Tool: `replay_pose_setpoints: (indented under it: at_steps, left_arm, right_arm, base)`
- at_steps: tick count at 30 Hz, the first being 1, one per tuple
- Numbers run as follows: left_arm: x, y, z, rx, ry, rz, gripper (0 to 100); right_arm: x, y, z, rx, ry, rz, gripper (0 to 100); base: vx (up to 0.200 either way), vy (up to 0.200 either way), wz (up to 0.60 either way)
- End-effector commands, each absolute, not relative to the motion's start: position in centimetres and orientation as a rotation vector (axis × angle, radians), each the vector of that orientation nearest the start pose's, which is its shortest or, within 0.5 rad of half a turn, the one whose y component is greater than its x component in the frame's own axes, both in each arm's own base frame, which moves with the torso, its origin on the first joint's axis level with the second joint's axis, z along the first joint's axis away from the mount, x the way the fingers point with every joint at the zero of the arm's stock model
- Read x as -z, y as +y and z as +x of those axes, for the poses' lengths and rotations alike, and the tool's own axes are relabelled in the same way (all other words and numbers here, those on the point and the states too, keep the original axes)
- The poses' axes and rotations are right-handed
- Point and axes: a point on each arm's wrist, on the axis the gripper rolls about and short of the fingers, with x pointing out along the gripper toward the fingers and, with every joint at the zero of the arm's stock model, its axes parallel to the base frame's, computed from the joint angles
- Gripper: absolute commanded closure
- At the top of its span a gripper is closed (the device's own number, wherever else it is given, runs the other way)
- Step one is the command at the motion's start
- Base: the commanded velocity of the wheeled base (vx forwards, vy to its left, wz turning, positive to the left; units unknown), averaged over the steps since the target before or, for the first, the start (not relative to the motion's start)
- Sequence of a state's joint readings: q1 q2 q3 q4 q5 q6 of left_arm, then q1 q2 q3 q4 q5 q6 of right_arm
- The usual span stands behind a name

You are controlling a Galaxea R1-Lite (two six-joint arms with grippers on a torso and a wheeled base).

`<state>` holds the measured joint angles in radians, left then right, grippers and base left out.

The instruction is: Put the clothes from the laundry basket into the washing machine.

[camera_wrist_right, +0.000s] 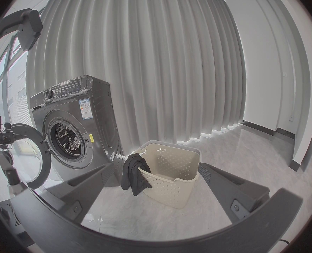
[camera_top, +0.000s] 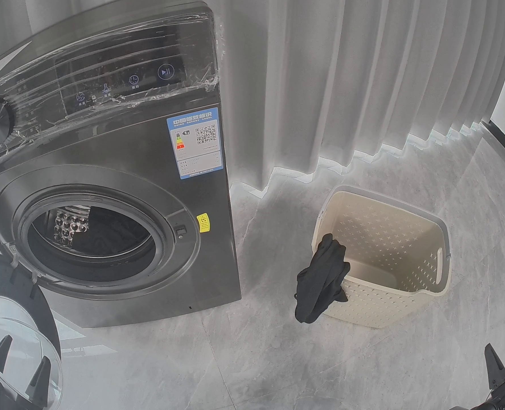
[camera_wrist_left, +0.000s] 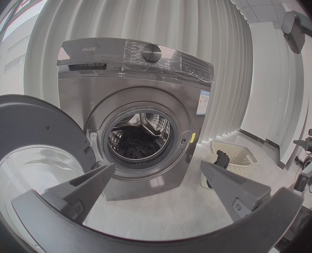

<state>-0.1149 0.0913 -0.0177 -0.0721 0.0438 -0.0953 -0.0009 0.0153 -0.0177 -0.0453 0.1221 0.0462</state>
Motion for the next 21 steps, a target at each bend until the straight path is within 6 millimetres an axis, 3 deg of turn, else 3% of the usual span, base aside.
replay_pose_setpoints:
  at_steps: [1, 5, 9, 11, 15, 19, 21]
  left_arm:
    - [-8.5, 0.3, -1.5, 0.073, 0.025, -0.096, 0]
    - [-8.5, 0.3, -1.5, 0.079, 0.025, -0.090, 0]
    - [-8.5, 0.3, -1.5, 0.080, 0.025, -0.083, 0]
    - [-8.5, 0.3, -1.5, 0.080, 0.025, -0.087, 0]
    - [-8.5, 0.3, -1.5, 0.079, 0.025, -0.089, 0]
    - [-8.5, 0.3, -1.5, 0.079, 0.025, -0.092, 0]
    - [-8.5, 0.3, -1.5, 0.077, 0.025, -0.090, 0]
  right_arm:
    - [-8.2, 0.3, -2.3, -0.122, -0.038, 0.045, 0]
    - [-8.4, 0.3, -2.3, -0.145, -0.051, 0.034, 0]
    - [-13.3, 0.5, -3.3, -0.250, -0.139, 0.053, 0]
    - [-15.4, 0.6, -2.5, -0.320, -0.091, 0.119, 0]
    - [-17.4, 1.0, 1.1, -0.461, 0.115, 0.207, 0]
    - [-17.2, 1.3, 5.8, -0.550, 0.319, 0.193, 0]
    - [-16.7, 1.7, 7.6, -0.591, 0.383, 0.144, 0]
  base:
    - [0.000, -0.200, 0.00]
    - [0.000, -0.150, 0.00]
    - [0.000, 0.000, 0.00]
    - [0.000, 0.000, 0.00]
    - [0.000, 0.000, 0.00]
    - [0.000, 0.000, 0.00]
    - [0.200, 0.000, 0.00]
